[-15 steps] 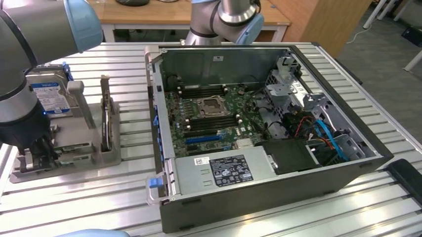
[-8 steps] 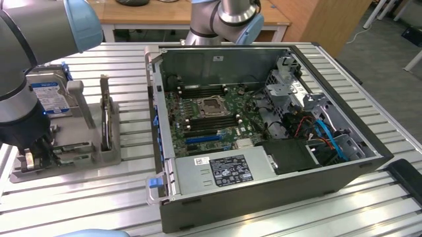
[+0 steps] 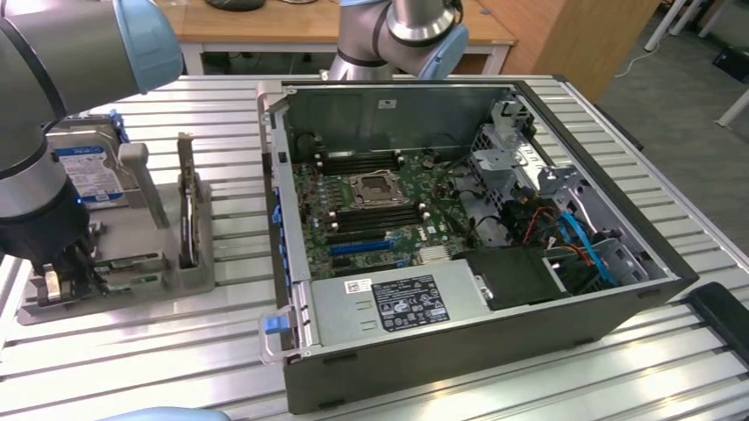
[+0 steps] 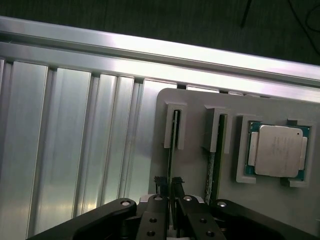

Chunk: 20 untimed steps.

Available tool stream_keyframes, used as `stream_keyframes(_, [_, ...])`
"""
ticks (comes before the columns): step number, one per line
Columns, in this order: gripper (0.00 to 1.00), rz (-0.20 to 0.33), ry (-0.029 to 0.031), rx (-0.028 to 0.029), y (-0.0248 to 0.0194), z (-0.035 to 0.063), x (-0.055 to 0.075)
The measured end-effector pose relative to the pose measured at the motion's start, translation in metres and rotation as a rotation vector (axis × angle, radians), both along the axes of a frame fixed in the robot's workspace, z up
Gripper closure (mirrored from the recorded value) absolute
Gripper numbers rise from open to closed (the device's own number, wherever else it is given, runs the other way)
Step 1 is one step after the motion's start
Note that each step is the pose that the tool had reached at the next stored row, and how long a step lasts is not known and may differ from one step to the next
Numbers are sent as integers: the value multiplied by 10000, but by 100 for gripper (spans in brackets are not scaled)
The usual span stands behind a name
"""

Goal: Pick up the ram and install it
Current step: 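Pick up the ram and move it above insertion slot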

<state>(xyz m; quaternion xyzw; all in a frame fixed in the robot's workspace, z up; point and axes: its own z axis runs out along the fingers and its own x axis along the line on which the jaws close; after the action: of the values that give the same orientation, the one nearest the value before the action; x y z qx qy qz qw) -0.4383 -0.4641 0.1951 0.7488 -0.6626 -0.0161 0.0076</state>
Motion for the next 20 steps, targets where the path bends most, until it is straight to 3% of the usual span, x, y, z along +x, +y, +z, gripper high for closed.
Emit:
stream_keyframes(10, [86, -2, 0, 10, 0, 123, -1])
stream_keyframes(20, [86, -1, 0, 134, -3, 330, 0])
